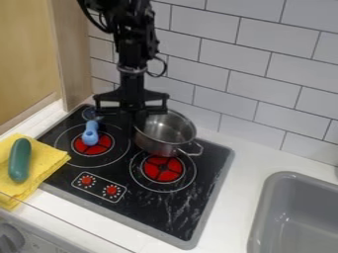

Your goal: Move the silver pot above the right stove

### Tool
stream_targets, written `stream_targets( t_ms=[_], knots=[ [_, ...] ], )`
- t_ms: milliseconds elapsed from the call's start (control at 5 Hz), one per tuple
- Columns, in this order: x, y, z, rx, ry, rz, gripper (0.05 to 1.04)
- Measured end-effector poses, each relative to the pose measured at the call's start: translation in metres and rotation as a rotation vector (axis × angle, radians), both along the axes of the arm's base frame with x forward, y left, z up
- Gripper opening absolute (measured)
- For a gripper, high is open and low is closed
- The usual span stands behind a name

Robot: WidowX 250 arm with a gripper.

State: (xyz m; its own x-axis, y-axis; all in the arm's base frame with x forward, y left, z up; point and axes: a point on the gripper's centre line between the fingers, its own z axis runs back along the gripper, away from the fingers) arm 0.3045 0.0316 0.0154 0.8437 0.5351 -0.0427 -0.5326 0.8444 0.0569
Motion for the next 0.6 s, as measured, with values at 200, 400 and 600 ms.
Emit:
stream_targets(
  t_ms=[200,400,600],
  knots=[
    [0.0043,0.0029,-0.001,0.013,-0.029,0.007,0.064],
    [0.0061,0.005,-0.0084,0.019,-0.005,0.005,0.09],
    [0.004,0.0053,-0.0078,0.022,0.013,0.011,0.265]
  ],
)
